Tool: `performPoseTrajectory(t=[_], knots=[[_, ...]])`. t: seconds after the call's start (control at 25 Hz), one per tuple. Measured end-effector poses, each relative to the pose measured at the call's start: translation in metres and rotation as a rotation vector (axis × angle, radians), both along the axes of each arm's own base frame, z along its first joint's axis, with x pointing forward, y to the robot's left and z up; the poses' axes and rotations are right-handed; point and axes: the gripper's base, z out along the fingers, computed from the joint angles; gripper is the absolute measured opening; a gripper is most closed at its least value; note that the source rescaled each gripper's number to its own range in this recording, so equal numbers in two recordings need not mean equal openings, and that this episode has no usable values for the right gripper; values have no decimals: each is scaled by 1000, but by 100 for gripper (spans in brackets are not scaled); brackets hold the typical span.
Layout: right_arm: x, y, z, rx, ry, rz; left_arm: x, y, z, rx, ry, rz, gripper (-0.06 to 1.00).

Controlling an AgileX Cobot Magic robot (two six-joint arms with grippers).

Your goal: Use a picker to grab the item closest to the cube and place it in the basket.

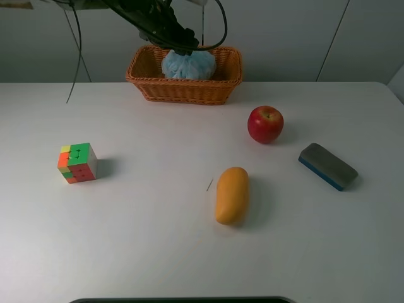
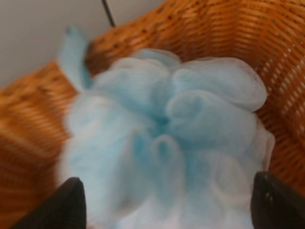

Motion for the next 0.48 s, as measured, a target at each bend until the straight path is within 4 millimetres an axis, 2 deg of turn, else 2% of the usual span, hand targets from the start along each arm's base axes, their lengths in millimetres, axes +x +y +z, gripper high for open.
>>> performPoseTrajectory(t=[0.12,0.24,0.36,0.48], knots=[[0,0,0,0,0,0,-23,16,71,9,-55,26,96],[0,0,0,0,0,0,-63,44,151,-6,-113,94,96],[0,0,0,0,0,0,-121,80,229,-7,-208,154,96],[0,0,0,0,0,0,-183,119,283,25,-275,223,96]])
